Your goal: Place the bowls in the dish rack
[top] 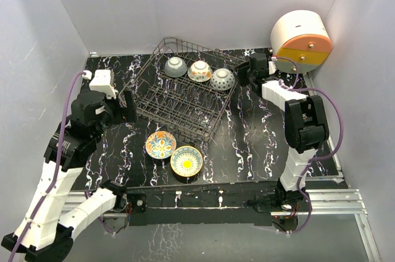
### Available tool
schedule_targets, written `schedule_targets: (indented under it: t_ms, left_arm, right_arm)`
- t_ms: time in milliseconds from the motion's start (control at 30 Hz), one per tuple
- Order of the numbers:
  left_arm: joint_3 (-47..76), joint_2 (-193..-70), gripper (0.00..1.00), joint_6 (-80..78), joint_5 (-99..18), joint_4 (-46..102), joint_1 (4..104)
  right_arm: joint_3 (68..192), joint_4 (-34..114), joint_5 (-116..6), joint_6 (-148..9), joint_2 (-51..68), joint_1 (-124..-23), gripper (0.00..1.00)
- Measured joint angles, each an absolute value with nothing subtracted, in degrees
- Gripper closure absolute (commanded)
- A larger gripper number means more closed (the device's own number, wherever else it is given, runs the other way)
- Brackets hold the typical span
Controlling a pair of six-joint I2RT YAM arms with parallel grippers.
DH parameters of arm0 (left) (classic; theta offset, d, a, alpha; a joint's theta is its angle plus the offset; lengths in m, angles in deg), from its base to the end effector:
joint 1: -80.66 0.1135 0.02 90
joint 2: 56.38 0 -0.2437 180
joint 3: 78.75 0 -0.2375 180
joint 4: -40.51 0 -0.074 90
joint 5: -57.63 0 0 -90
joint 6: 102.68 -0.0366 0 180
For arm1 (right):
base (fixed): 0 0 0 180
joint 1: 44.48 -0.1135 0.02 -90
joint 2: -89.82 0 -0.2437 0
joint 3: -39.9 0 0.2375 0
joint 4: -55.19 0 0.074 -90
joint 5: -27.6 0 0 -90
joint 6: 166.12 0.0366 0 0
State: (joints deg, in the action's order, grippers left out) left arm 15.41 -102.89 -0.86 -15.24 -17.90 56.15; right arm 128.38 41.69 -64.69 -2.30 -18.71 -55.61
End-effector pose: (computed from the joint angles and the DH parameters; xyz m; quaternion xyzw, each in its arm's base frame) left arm 0.1309 -0.0478 0.4052 0.0031 0.8101 -0.0636 0.5829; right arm 0.4052 0.0782 0.2020 0.4663 0.7474 0.3063 0.3606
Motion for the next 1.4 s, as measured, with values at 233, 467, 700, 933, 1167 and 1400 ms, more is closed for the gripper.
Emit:
schedule_targets:
  t_ms: [233, 467, 700, 933, 1167, 1400]
  left_arm:
    - [15.4, -103.0, 0.03, -0.6, -15.5, -17.9, 56.1]
    - [13.0, -104.0, 0.03, 0.3, -15.5, -19.2, 56.1]
    - [6.2, -105.4, 0.03, 1.6, -15.2, -22.6, 56.1]
    - [0.1, -104.2, 0.04, 4.8, -10.7, -29.9, 56.1]
    - [-11.9, -104.1, 0.04, 5.8, -1.8, -31.2, 56.1]
    - [-19.1, -103.9, 0.05, 5.4, 2.5, -32.9, 56.1]
  right_arm:
    - [137.7, 34.1, -63.7, -11.7, -18.2, -56.2, 0.47]
    - [148.2, 23.7, -63.1, -23.5, -14.3, -62.6, 0.44]
    - [146.8, 14.5, -61.7, -32.6, -8.5, -79.5, 0.44]
    - [136.8, 11.3, -59.1, -39.3, -1.2, -97.4, 0.44]
    - [138.8, 8.6, -57.5, -45.0, -3.4, -107.2, 0.32]
    - [149.9, 7.4, -56.2, -47.7, -17.9, -112.7, 0.31]
